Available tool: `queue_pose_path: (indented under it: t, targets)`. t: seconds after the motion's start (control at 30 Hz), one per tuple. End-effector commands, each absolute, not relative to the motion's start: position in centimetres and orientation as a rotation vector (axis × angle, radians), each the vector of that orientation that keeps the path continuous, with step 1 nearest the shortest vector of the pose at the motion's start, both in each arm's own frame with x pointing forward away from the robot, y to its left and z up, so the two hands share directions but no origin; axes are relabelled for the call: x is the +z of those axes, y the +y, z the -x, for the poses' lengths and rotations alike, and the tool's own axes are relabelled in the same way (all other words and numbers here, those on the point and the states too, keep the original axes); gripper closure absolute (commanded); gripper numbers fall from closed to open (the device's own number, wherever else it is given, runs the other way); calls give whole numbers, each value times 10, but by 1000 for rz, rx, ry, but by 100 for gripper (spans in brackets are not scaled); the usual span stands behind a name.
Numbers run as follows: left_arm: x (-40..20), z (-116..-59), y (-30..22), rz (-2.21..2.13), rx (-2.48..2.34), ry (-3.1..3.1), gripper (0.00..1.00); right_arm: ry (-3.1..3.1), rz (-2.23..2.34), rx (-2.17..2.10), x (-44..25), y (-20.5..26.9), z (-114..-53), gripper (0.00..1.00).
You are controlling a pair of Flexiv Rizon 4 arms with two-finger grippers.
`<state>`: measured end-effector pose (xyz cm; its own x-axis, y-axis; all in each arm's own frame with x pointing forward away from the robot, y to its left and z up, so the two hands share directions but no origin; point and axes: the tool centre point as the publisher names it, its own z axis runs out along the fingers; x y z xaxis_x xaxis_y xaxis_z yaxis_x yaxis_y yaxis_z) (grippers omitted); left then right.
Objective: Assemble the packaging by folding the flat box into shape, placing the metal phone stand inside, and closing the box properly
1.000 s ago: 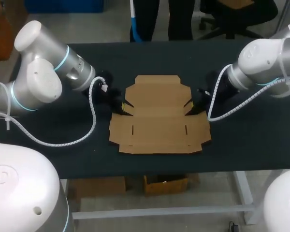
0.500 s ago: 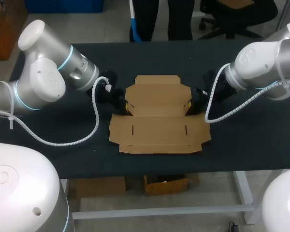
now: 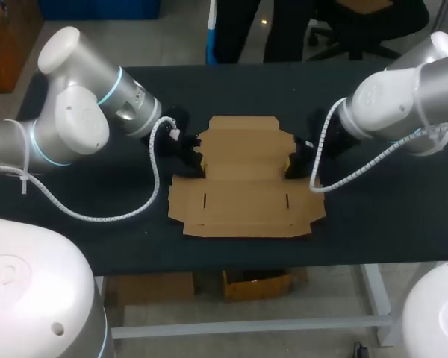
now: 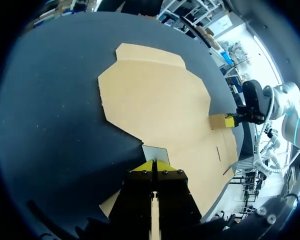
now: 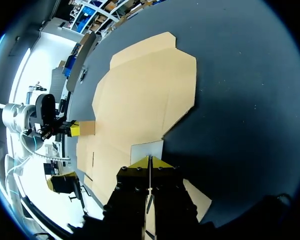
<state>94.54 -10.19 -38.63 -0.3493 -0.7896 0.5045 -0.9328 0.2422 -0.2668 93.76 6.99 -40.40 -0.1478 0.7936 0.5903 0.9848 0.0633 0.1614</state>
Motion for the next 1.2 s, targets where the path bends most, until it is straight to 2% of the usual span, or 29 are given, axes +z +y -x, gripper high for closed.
queue_pose_path:
  t: [0.03, 1.2]
  targets:
    - [-384, -945, -107, -1615, 754, -2263, 100, -2013, 1794, -757, -404, 73, -936, 100]
    - [-394, -946, -131, -1608, 692, -2283, 100, -2064, 1777, -672, -413, 92, -945, 100]
